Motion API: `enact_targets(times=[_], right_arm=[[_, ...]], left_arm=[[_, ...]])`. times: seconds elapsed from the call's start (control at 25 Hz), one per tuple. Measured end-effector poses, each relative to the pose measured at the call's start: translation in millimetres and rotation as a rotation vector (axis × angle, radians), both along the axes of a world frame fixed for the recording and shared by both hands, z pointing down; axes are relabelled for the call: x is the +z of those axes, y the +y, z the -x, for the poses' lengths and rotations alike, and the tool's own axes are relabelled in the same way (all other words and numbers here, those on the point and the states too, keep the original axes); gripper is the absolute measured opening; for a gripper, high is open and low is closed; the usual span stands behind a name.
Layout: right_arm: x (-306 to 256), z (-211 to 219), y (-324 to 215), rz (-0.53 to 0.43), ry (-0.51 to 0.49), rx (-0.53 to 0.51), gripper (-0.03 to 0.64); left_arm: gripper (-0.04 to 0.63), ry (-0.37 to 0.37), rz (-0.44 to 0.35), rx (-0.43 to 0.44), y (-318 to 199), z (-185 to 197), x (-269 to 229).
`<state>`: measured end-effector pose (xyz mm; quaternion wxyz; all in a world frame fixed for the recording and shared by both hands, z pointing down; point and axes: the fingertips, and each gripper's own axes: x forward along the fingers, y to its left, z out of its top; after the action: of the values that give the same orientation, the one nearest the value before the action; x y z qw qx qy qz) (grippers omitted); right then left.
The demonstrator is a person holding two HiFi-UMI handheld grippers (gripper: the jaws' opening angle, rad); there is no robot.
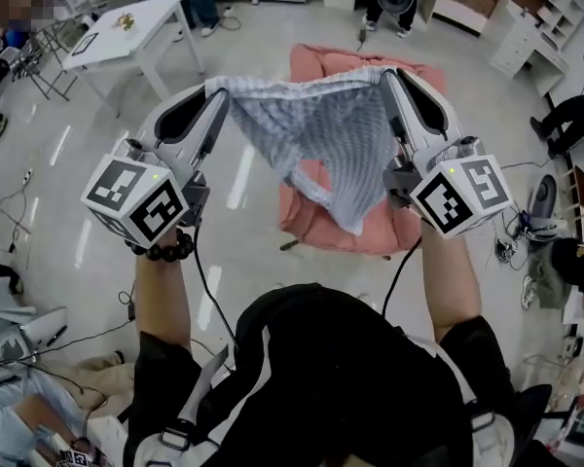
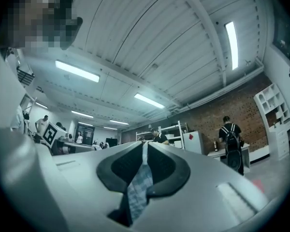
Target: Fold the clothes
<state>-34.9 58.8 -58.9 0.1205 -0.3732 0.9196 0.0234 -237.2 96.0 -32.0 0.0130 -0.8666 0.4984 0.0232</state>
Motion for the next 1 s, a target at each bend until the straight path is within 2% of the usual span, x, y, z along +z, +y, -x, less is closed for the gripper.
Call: enact_targets(times=[0.28, 0.64, 0.88, 1.0], right_arm=[[10, 121, -3, 0.039, -0.004, -0.174, 0.035], [28, 289, 34, 0.082, 0.023, -0.456, 0.035], [38, 374, 74, 0.094, 0.042, -0.667, 0.035], [40, 406, 101, 0.103, 0.045, -0.778, 0.035]], left_arm=[[0.067, 0.000, 0.038, -0.160, 35, 105, 19], [0.067, -0.010, 0.125, -0.468, 118, 240, 54], [0.067, 0.037, 0.122, -0.689, 189, 302, 60], [0.067, 0.031, 0.121, -0.809, 229, 322, 58]])
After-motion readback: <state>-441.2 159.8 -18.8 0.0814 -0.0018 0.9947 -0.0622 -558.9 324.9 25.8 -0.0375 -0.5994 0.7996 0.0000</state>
